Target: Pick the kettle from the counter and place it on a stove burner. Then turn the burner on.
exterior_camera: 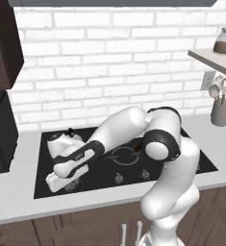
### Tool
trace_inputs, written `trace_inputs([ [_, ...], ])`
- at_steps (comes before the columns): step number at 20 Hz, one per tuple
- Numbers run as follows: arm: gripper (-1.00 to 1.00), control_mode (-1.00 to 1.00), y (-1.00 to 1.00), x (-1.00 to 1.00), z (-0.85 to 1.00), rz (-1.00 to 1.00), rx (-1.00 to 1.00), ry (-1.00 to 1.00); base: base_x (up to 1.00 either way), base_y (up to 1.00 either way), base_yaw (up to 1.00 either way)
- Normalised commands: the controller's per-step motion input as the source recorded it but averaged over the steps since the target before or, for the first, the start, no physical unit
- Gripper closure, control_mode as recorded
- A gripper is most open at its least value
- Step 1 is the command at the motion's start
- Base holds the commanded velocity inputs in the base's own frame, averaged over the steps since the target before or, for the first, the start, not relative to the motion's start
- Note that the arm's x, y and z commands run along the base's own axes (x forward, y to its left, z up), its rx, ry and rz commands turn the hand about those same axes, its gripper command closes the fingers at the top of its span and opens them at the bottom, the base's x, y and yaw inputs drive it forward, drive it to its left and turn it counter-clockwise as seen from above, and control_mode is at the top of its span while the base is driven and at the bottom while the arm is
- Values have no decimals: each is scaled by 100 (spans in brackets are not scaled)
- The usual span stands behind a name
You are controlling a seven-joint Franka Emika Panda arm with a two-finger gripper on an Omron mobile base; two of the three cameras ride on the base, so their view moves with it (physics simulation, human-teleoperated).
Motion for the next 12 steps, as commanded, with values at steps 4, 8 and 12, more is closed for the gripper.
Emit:
trace_inputs([
  [4, 100, -100, -3, -47, -6, 35, 2, -3, 0, 0, 0],
  [8, 100, -100, -4, -30, -3, 34, 0, -1, 0, 0, 0],
  [12, 100, -100, -8, -16, 0, 30, 0, 0, 0, 0, 0],
])
